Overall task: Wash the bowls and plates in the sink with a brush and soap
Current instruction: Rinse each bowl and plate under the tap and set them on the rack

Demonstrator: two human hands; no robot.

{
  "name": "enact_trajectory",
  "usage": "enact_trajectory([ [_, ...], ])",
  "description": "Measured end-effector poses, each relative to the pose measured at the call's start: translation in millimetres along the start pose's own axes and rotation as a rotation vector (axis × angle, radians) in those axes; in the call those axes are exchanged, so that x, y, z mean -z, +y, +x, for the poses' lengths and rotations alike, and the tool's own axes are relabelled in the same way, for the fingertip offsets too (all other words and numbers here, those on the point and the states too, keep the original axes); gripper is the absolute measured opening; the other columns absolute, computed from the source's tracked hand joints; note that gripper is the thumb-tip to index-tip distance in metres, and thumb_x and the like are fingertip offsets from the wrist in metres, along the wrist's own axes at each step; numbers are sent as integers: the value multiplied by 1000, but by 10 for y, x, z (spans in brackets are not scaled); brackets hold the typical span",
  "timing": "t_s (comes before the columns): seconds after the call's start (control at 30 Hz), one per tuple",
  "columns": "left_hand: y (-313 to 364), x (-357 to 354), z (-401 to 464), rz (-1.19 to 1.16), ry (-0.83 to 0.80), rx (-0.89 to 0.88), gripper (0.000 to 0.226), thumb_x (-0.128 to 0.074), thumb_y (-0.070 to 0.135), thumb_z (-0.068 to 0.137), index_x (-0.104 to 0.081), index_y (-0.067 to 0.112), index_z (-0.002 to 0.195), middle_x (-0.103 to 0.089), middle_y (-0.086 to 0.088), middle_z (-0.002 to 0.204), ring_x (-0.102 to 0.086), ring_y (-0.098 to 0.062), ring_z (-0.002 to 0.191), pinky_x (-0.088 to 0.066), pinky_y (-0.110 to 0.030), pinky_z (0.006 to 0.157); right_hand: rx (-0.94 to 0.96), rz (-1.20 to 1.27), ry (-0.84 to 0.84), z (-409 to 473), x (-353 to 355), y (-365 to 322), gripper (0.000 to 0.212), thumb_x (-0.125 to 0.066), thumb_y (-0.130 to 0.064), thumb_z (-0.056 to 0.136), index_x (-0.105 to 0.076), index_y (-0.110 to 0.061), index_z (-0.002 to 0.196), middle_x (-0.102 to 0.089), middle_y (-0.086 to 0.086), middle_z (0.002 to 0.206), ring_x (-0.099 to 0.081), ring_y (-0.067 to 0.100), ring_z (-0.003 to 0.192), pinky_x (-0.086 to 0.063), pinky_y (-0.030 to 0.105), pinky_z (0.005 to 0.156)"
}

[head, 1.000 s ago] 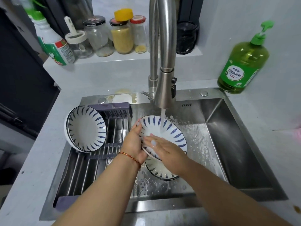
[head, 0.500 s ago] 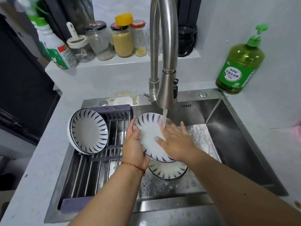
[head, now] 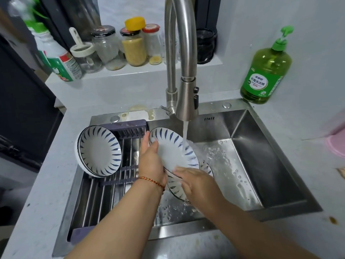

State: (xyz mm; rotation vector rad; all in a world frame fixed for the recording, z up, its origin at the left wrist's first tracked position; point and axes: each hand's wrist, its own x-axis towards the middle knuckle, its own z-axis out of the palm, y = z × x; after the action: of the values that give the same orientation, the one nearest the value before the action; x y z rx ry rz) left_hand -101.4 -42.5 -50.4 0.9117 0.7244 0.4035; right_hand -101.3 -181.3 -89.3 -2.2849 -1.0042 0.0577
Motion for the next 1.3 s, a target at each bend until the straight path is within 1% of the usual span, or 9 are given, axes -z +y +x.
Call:
enact_trajectory([
  [0.1, 18, -69, -23, 139, -7, -7, 41, -47, 17, 100, -46, 33, 137, -61, 4, 122, -67, -4, 84, -53, -20, 62, 6, -32, 81, -39, -39, -36, 44, -73, -1, 62, -69, -15, 104, -73, -2, 81, -66, 12, 73, -52, 20, 64],
  [0.23, 103, -56, -105, 270, -99, 91, 32, -52, 31, 98, -46, 36, 129, -60, -2, 119, -62, -19, 101, -54, -36, 81, -207, 69, 93, -81, 23, -175, 18, -57, -8, 87, -62, -16, 103, -54, -8, 64, -47, 7, 57, -31, 11, 52],
  [0.4, 61, 246, -248, 387, -123, 112, 34, -36, 44, 102, -48, 28, 129, -51, 2, 121, -47, -16, 112, -39, -34, 98, -403, 298, 55, -73, 10, -228, 12, -52, -14, 94, -62, -18, 100, -62, -4, 77, -56, 8, 70, -41, 16, 57],
  [0.57, 78, 498, -331, 364, -126, 124, 40, -33, 43, 103, -37, 31, 141, -50, 10, 127, -50, -4, 102, -45, -16, 79, -478, 396, 107, -64, -34, -344, 15, -53, -16, 94, -62, -7, 101, -67, 15, 87, -64, 30, 83, -53, 43, 72],
  [0.77, 331, 855, -247, 424, -59, -16, 68, -41, 71, 88, -39, 35, 146, -37, 19, 147, -34, -11, 139, -22, -46, 117, -442, 562, 187, 153, -16, -718, 19, -54, -24, 92, -60, -7, 96, -65, 19, 91, -61, 38, 86, -52, 46, 73],
  [0.9, 678, 1117, -137, 390, 30, -119, 45, -36, 55, 99, -46, 36, 139, -45, 22, 137, -42, 0, 127, -27, -20, 108, -399, 666, 165, 470, -76, -1017, 13, -54, -33, 89, -59, -21, 92, -66, 18, 93, -62, 40, 86, -53, 50, 72],
  [1.03, 970, 1355, 24, 416, 129, -160, 45, -41, 55, 96, -59, 27, 126, -62, 3, 126, -54, -16, 123, -38, -44, 111, -379, 633, 122, 817, -339, -1224, 26, -55, -29, 91, -58, -4, 98, -64, 25, 96, -61, 45, 88, -52, 54, 72],
  [1.13, 1053, 1461, 110, 396, 157, -181, 27, -37, 40, 103, -61, 29, 110, -58, 20, 104, -56, 9, 98, -44, -20, 97, -388, 586, 69, 1017, -578, -1354, 21, -55, -25, 94, -60, -4, 96, -65, 20, 92, -63, 33, 77, -53, 41, 67],
  [1.3, 1102, 1554, 196, 357, 138, -108, 40, -30, 45, 104, -43, 28, 138, -46, 18, 111, -47, 11, 89, -32, -12, 85, -429, 447, -26, 1302, -898, -1522, 17, -51, -24, 96, -56, -9, 89, -62, 9, 83, -57, 26, 76, -40, 29, 60],
])
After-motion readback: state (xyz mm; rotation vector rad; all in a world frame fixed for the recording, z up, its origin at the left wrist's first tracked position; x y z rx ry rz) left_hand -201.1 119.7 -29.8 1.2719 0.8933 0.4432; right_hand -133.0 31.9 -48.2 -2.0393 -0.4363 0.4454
